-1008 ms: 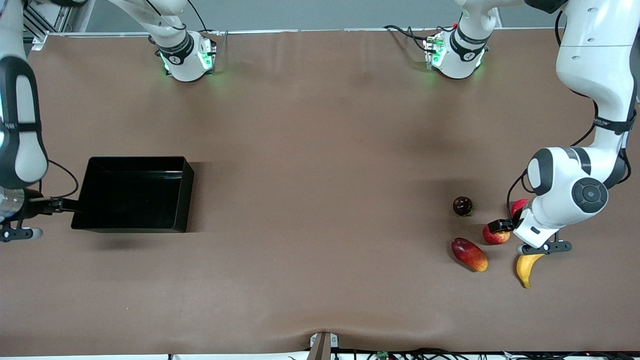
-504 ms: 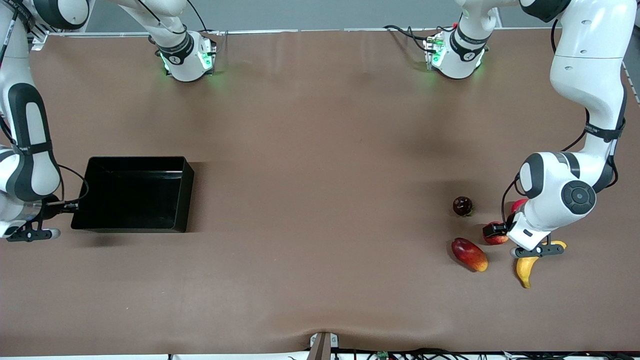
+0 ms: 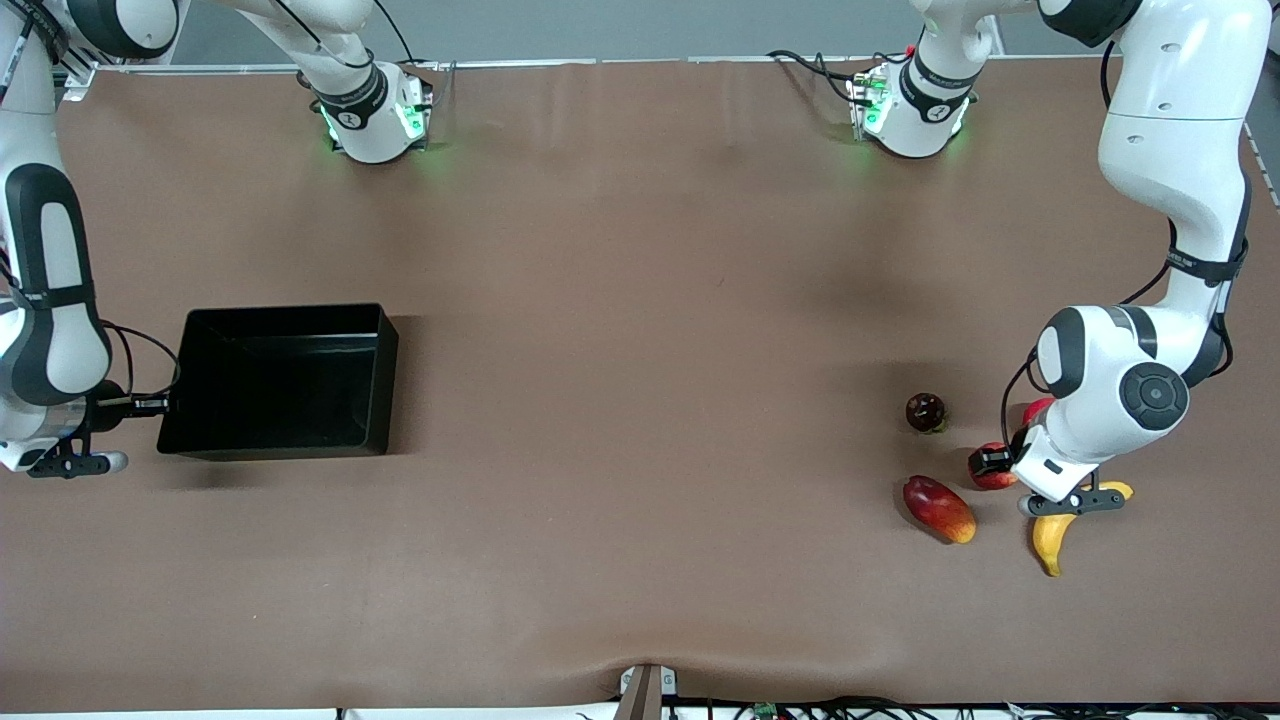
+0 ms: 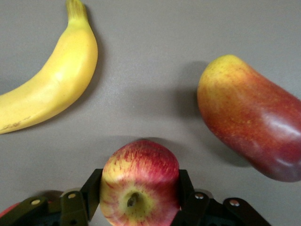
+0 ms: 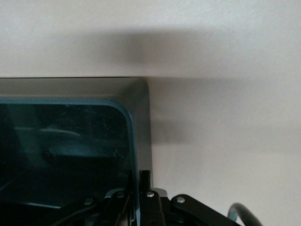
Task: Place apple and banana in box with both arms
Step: 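Grasp the red-yellow apple with the left gripper while the right gripper holds the box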
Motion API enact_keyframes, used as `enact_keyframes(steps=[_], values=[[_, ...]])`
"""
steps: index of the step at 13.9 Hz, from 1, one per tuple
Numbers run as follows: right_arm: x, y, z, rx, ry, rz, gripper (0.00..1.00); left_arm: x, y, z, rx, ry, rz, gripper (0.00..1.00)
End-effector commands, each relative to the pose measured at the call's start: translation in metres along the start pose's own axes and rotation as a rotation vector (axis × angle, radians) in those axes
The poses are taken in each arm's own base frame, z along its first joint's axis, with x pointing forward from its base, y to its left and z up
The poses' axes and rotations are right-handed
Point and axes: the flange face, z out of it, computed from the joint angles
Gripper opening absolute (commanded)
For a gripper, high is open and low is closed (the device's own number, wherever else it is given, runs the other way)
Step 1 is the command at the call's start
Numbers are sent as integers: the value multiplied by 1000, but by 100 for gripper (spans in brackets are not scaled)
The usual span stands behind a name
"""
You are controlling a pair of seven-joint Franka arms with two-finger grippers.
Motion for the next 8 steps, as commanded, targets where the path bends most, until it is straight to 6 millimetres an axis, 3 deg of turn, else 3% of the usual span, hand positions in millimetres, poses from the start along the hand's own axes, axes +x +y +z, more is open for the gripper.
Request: enact_keyframes(steps=[1, 5, 8], values=[[-1, -34, -45, 83, -50, -20, 0, 4, -3, -41, 18, 29, 22, 0], [15, -111, -46, 173, -93, 52, 0, -3, -5, -100, 38, -22, 15, 0], [25, -202, -40, 171, -144, -40, 0, -11, -2, -128, 37, -56, 1, 0]])
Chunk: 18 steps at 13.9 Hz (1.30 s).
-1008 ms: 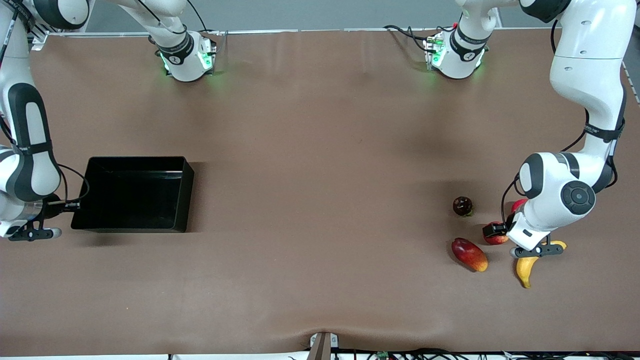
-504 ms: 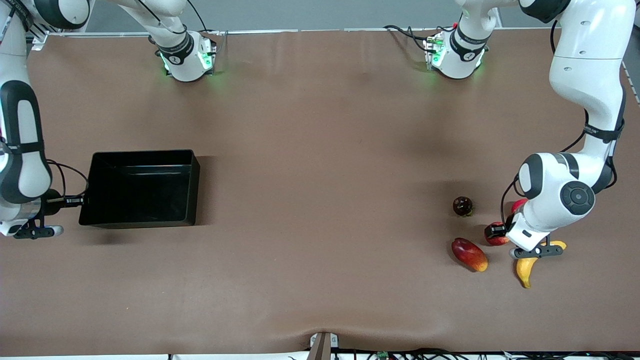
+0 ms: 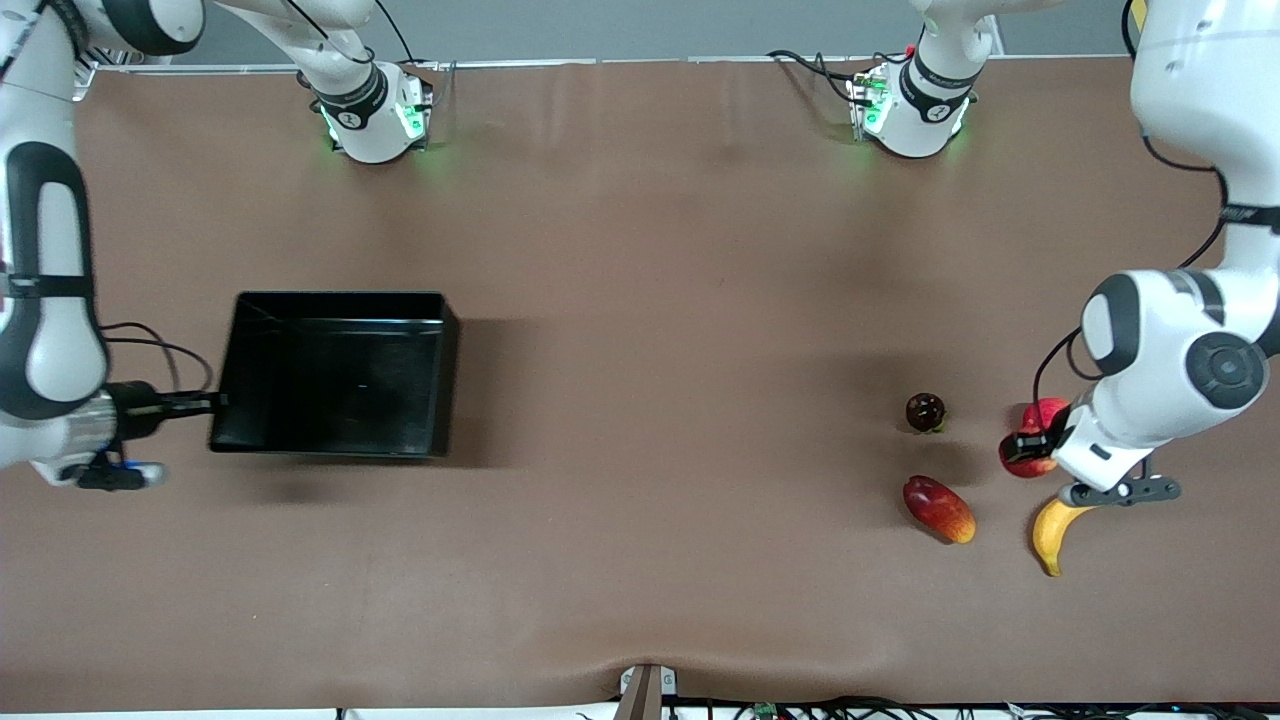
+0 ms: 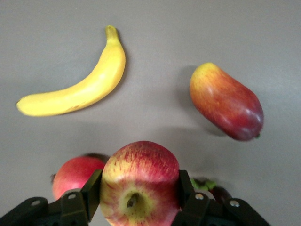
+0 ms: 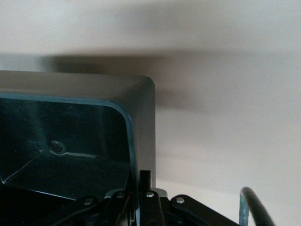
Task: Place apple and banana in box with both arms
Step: 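Slide the black box toward the fruits with the right gripper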
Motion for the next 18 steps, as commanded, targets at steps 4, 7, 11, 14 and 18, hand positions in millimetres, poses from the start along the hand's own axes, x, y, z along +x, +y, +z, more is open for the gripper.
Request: enact_keyframes(steps=[4, 7, 11, 14, 18], values=[[5, -177, 43, -81, -74, -36, 0, -8, 2, -35, 8, 8, 0, 0], [6, -233, 69, 18, -68, -36, 0, -6, 6, -38, 7, 15, 4, 0], [2, -314, 125, -23, -14, -17, 0, -9, 25, -47, -9, 22, 21, 0], [-11, -382, 156, -46, 50, 61, 0, -14, 43, -57, -19, 18, 21, 0], [-7, -406, 188, -37, 91, 69, 0, -27, 85, -65, -32, -23, -43, 0]])
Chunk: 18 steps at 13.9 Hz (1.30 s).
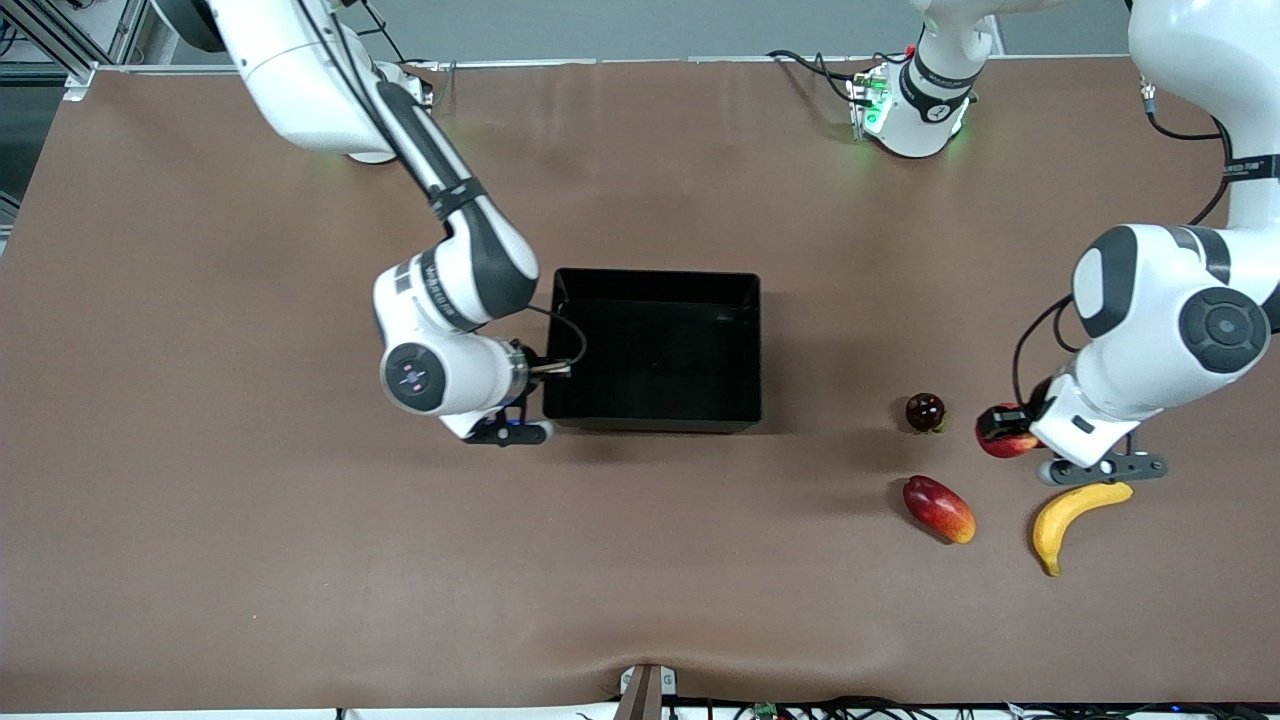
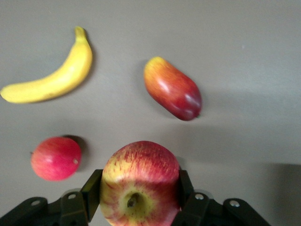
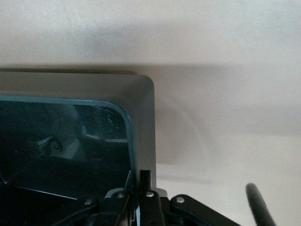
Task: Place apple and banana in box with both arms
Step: 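Carry the apple over the box with the left gripper while the right gripper withdraws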
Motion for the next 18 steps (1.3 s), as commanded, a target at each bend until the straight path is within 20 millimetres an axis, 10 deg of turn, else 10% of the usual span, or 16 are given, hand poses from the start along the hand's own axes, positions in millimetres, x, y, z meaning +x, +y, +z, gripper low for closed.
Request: enact_keyframes(steps=[1, 3, 4, 7, 9, 14, 18], values=[[3, -3, 16, 34, 16, 18, 0, -15, 34, -13, -4, -17, -47, 0], [-1, -6, 35, 30, 47, 24, 18, -21, 59, -10, -15, -26, -80, 0], [2, 0, 36, 30, 47, 63, 99, -25, 77, -8, -19, -29, -90, 0], [-3, -1, 12, 26, 31, 72, 100, -46, 141, -4, -15, -33, -83, 0], [-4, 19, -49, 30, 16, 91, 100, -70, 195, 2, -12, -42, -67, 0], [-4, 108, -186, -90, 2, 194, 100, -121, 281, 16, -16, -45, -15, 0], [-17, 225, -259, -199, -52, 295, 100, -154, 321, 45, -32, -45, 13, 0]])
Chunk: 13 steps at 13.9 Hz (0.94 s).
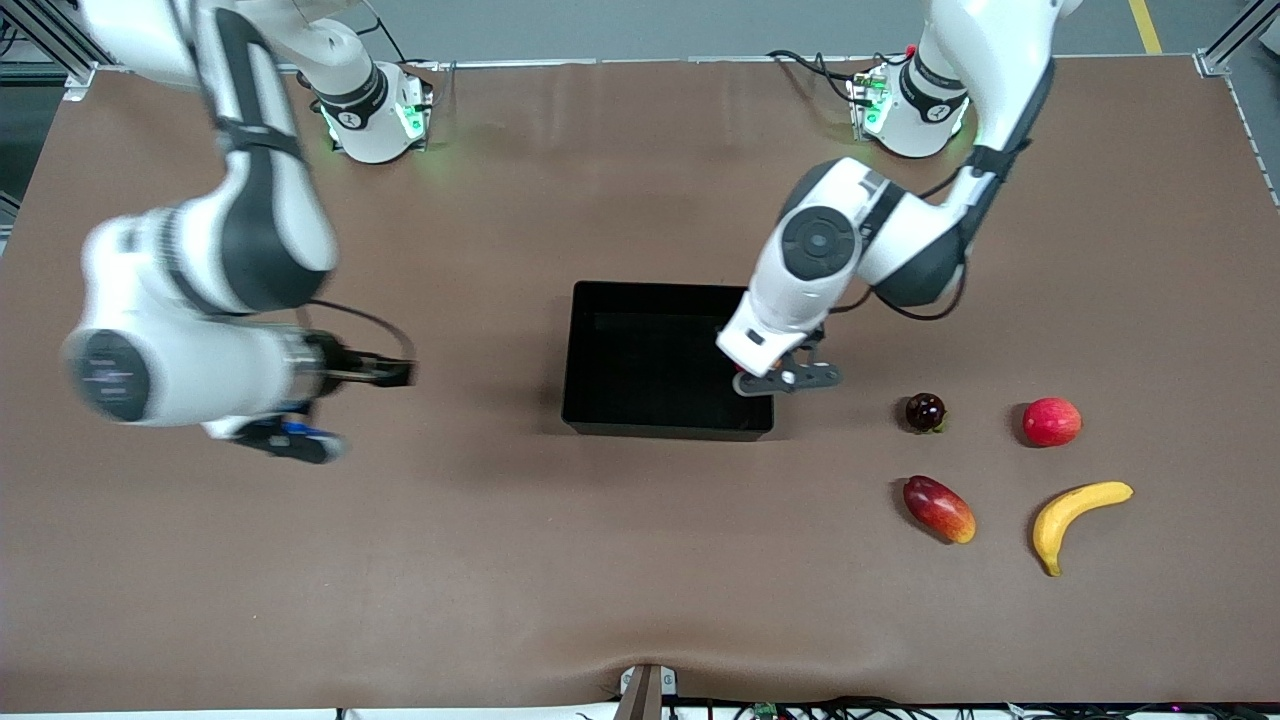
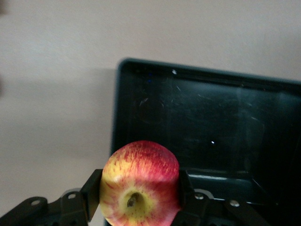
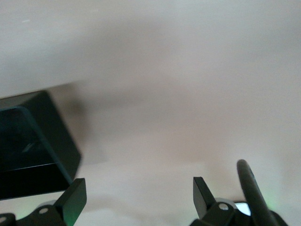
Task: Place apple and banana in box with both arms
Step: 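Carry the apple over the box with the left gripper while the right gripper withdraws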
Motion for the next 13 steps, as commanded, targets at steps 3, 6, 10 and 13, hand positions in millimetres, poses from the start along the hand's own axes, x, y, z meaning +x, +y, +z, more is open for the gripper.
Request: enact_keyframes(steps=[3, 6, 10, 13], values=[[10, 127, -54, -70, 62, -6, 100, -33, 28, 45, -4, 17, 13, 0], [-14, 199, -82, -5, 103, -3, 100, -51, 24, 85, 15, 20, 17, 0], [-51, 244, -89, 90, 156, -14, 100, -54, 24, 115, 58, 20, 6, 0], [-77, 211, -110, 5, 205, -77, 100, -51, 28, 123, 42, 23, -5, 0]])
